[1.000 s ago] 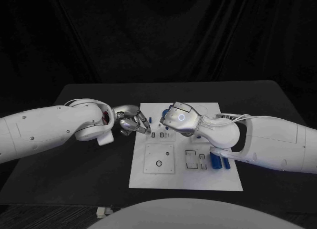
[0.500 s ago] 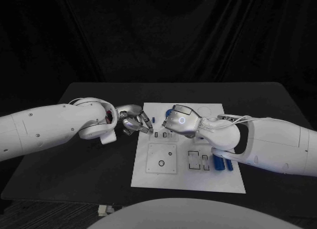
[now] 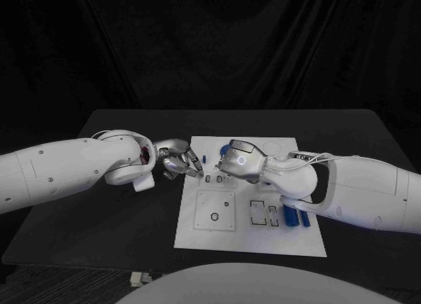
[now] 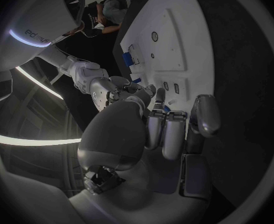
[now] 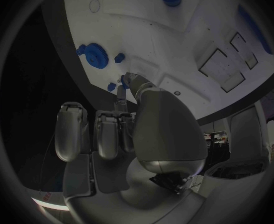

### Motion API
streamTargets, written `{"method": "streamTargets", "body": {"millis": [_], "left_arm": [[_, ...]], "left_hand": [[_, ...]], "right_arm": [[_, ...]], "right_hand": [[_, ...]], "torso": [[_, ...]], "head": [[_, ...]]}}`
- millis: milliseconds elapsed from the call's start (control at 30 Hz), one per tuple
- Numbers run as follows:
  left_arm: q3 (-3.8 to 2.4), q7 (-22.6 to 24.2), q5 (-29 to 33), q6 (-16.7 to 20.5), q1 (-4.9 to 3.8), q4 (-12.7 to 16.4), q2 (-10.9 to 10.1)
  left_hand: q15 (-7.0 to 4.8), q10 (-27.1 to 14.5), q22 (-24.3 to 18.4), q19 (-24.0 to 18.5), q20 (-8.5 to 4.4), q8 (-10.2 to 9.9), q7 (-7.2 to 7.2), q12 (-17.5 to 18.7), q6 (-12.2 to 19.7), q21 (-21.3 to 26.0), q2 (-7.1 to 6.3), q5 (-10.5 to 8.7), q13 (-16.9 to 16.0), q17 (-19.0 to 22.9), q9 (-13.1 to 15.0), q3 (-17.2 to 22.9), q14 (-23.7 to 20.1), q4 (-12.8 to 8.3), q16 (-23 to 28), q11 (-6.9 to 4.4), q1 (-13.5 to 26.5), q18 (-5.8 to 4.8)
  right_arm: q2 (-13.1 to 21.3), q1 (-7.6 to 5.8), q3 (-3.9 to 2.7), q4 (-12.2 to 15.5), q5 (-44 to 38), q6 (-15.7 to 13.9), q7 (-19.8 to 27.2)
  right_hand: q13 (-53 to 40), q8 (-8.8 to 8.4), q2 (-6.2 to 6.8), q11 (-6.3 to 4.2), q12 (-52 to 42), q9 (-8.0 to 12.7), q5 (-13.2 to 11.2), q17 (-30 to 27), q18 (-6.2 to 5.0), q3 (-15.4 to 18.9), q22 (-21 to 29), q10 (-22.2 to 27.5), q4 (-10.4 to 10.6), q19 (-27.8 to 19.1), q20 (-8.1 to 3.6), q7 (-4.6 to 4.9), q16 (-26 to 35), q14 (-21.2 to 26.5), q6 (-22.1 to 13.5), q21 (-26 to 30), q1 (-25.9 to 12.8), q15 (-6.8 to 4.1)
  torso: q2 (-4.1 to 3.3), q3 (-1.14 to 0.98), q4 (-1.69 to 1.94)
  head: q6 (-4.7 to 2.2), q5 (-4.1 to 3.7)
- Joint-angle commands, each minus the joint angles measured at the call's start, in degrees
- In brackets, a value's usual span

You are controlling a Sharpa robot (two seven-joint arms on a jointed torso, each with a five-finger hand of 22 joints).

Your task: Assemble the parts on the task board

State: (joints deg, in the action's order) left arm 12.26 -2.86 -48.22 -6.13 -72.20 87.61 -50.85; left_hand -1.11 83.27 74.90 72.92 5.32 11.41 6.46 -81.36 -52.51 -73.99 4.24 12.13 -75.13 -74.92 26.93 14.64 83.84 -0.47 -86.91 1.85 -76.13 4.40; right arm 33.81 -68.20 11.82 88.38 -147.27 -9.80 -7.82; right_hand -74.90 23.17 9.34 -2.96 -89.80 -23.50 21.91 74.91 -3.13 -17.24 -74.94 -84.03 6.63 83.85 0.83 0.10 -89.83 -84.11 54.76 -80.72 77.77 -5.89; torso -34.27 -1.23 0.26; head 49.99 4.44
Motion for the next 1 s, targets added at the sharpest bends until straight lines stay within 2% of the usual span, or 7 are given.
{"method": "streamTargets", "body": {"millis": [33,333,633,1000], "left_arm": [[-0.05,0.8,0.4,-0.27,0.11,0.07,0.13],[-0.05,0.77,0.4,-0.32,0.13,0.06,0.15],[-0.05,0.71,0.4,-0.29,0.15,0.1,0.07],[-0.05,0.64,0.4,-0.33,0.16,0.05,0.13]], "left_hand": [[0.1,-0.49,0.5,-0.25,0.1,0.31,0.02,0.37,0.36,0.15,-0.14,0.12,-5.48,-9.75,-0.06,0.04,2.29,0.26,0.18,0.03,-0.57,0.71],[0.1,-0.49,0.5,-0.25,0.1,0.31,0.02,0.37,0.36,0.15,-0.14,0.12,-5.48,-9.75,-0.06,0.04,2.29,0.26,0.18,0.03,-0.57,0.71],[0.09,-0.48,0.53,-0.24,0.1,0.41,-0.01,0.41,0.29,0.16,-0.17,0.07,-5.43,-9.69,-0.06,-0.02,2.25,0.38,0.22,0.01,-0.59,0.71],[0.09,-0.48,0.53,-0.24,0.1,0.41,-0.01,0.41,0.29,0.16,-0.17,0.07,-5.43,-9.69,-0.06,-0.02,2.25,0.38,0.22,0.01,-0.59,0.71]], "right_arm": [[-0.13,0.07,-0.04,-0.13,-1.0,1.28,0.73],[-0.42,0.22,-0.04,-0.56,-0.92,2.28,1.35],[-0.49,0.28,-0.04,-0.85,-0.62,2.55,1.94],[-0.54,0.3,-0.04,-0.88,-0.48,2.81,2.93]], "right_hand": [[-15.1,-0.31,0.01,-0.5,-0.2,-0.08,-0.34,15.09,0.94,-0.37,-12.19,-5.97,0.04,1.35,-0.36,-0.44,-0.17,-5.89,0.08,-0.21,-0.36,-0.36],[-15.1,-0.97,0.09,-0.55,-0.2,-0.19,-1.85,15.09,0.95,-0.36,-12.2,-5.97,0.05,1.33,-0.4,-0.78,-0.17,-5.89,-0.25,-0.24,-0.74,-0.37],[-15.1,-1.17,0.03,-0.56,-0.2,-0.27,-2.44,15.09,0.97,-0.34,-12.22,-5.97,0.14,1.35,-0.41,-0.93,-0.17,-5.89,-0.26,-0.3,-0.93,-0.37],[-15.1,-1.75,0.3,-0.54,-0.2,-0.47,-4.27,15.09,0.97,-0.07,-12.22,-5.97,0.39,1.32,-0.42,-1.43,-0.17,-5.89,-0.27,-0.3,-1.37,-0.35]], "torso": [[-0.01,-0.01,0.0],[-0.02,-0.01,0.0],[0.0,0.0,0.0],[0.0,0.0,0.0]], "head": [[0.01,0.03],[0.01,0.07],[0.01,0.47],[0.01,0.85]]}}
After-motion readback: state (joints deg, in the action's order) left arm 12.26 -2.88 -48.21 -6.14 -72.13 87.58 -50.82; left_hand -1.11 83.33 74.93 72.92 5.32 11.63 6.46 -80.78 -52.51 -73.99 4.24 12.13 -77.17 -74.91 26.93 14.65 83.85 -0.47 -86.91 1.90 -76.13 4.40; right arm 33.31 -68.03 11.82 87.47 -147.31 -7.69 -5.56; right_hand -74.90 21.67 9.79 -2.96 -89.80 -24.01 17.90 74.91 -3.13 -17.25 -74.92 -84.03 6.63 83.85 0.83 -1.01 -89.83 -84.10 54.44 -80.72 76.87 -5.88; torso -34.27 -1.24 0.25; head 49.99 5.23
